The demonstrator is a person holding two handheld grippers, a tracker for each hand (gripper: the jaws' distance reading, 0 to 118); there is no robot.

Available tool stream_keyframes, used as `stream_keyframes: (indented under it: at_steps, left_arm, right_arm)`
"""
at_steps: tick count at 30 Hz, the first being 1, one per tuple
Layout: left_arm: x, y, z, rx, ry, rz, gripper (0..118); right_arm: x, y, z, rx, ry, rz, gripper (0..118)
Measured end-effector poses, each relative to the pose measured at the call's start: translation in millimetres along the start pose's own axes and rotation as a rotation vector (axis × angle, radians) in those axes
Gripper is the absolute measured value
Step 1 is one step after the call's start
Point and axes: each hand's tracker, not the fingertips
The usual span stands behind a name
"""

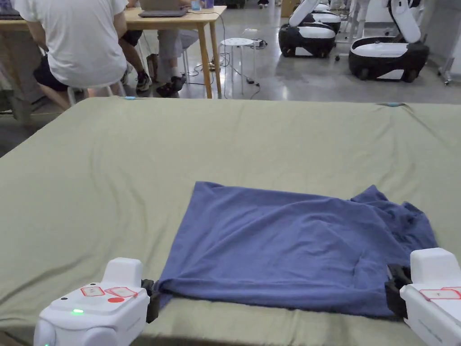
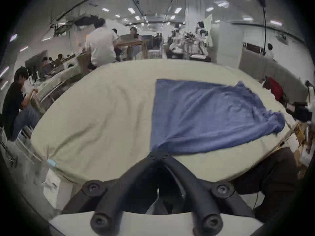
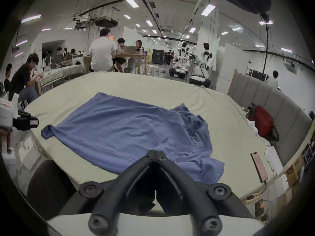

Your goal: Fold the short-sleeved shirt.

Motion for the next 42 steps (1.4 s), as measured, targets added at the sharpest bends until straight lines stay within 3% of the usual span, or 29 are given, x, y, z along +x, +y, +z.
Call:
stream_keyframes:
  at_steps: [1,2,3,4,5,11,14,21,26,29,30,33,35,38,39,40,41,42]
  left_arm:
    - [-7.1,-5.8,-1.2,0.004,-0.005,0.010,13]
    - [-11.7,-10.8,-0.5,0.004,-0.011,0.015,38]
    - [-16.2,-15.6,-1.8,-0.005,-0.027,0.025,82]
    - [-18.4,-19.3,-6.0,-0.023,-0.042,0.034,108]
    - [-17.7,-21.5,-12.8,-0.029,-0.053,0.030,118]
    - [-15.9,-13.1,-58.5,-0.032,-0.086,0.029,83]
    - [-8.2,-6.8,-84.7,-0.045,-0.138,0.004,4]
    - [9.1,5.1,-69.4,-0.062,-0.039,-0.099,4]
    - [14.6,9.3,-57.6,-0.037,-0.040,-0.083,4]
    - [23.1,8.2,-55.3,-0.037,-0.037,-0.079,4]
    - [24.6,7.3,-56.1,-0.044,-0.033,-0.077,4]
    - [27.4,4.4,-54.3,-0.051,-0.039,-0.067,4]
    - [28.2,3.7,-53.2,-0.054,-0.037,-0.065,4]
    - [27.8,4.1,-50.7,-0.058,-0.038,-0.060,4]
    - [27.8,4.6,-50.2,-0.059,-0.038,-0.057,4]
    - [27.9,5.4,-49.6,-0.059,-0.039,-0.056,4]
    - [26.6,6.0,-49.9,-0.059,-0.039,-0.057,4]
    - [27.2,7.3,-49.4,-0.058,-0.036,-0.061,4]
  right_arm:
    - [-2.0,-1.5,-2.7,-0.002,0.004,-0.001,0]
    - [-3.4,-2.4,-5.2,-0.010,0.010,-0.004,0]
    - [-4.2,-4.9,-9.5,-0.021,0.014,-0.006,0]
    - [-5.6,-6.9,-12.4,-0.026,0.014,-0.010,0]
    - [-6.2,-8.5,-14.8,-0.032,0.015,-0.014,0]
    - [2.6,-21.4,-24.5,-0.070,-0.003,-0.039,0]
    - [12.6,-26.0,-25.2,-0.083,-0.027,-0.046,0]
    - [44.0,-37.5,-11.0,-0.097,-0.102,-0.092,0]
    - [64.1,-52.6,-3.3,-0.079,-0.142,-0.122,3]
    - [70.7,-60.7,-10.4,-0.101,-0.132,-0.108,71]
    - [71.5,-62.7,-15.1,-0.122,-0.117,-0.094,81]
    - [73.2,-68.3,-24.8,-0.099,-0.149,-0.055,89]
    - [80.3,-69.9,-32.4,-0.094,-0.158,-0.080,89]
    - [95.4,-74.0,-43.3,-0.098,-0.144,-0.192,87]
    - [100.9,-75.4,-46.0,-0.103,-0.128,-0.227,75]
    - [107.5,-78.0,-50.2,-0.113,-0.081,-0.281,49]
    - [114.0,-80.5,-53.8,-0.115,-0.028,-0.335,5]
    - [121.3,-83.6,-55.7,-0.097,0.021,-0.404,1]
